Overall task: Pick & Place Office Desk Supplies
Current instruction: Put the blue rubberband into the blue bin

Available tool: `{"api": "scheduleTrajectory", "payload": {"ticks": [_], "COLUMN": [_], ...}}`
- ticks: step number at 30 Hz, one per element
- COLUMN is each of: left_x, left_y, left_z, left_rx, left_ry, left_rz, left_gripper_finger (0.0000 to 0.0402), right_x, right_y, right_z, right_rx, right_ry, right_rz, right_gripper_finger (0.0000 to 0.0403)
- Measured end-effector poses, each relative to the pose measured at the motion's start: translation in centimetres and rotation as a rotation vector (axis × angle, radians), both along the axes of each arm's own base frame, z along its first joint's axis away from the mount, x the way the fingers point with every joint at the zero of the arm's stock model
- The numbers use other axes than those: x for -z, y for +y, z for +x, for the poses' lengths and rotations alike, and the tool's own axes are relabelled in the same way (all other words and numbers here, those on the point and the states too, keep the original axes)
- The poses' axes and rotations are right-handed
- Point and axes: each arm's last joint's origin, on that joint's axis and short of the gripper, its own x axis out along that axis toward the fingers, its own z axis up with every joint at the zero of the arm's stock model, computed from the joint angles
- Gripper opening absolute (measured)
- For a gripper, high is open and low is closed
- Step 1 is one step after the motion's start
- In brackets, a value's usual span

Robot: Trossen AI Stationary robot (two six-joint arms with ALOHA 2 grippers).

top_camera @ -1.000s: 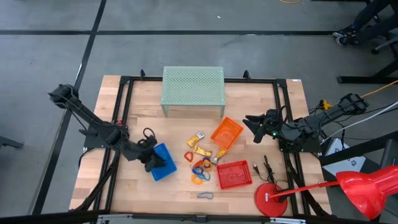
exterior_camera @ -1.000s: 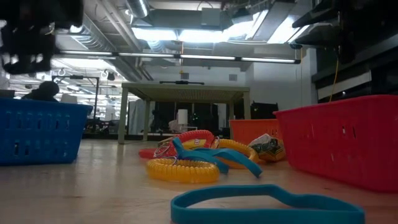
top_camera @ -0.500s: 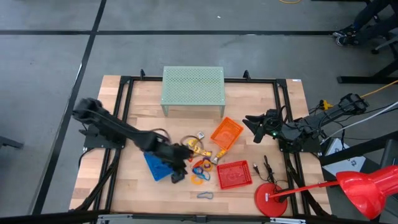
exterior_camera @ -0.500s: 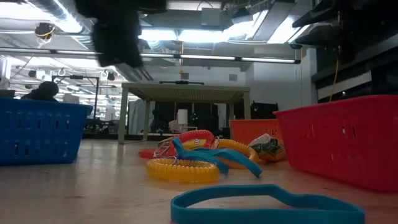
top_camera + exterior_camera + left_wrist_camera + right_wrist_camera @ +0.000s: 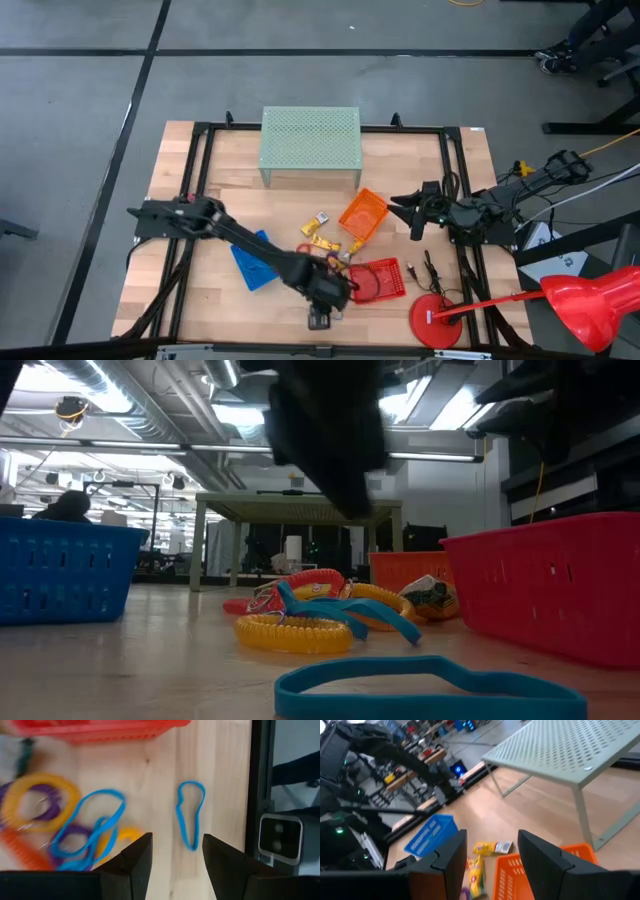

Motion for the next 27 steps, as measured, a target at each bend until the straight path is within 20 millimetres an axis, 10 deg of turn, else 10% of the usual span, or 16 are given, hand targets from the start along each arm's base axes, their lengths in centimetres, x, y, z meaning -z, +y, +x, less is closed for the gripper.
{"api": "scheduleTrajectory", "payload": {"ticks": [27], "left_x": [5.3], "left_y": [-2.8], "left_z": [2.9], "left_rx": [-0.124], "left_ry": [0.138], "left_rz": [0.056], "left_gripper_finger": [0.0151], "right_x": [0.2], "right_y": [0.2], "right_z": [0.0], "right_rx": [-0.089], "right_ry": [0.031], "right_rz": [0.007], "right_gripper_finger": [0.0178]}}
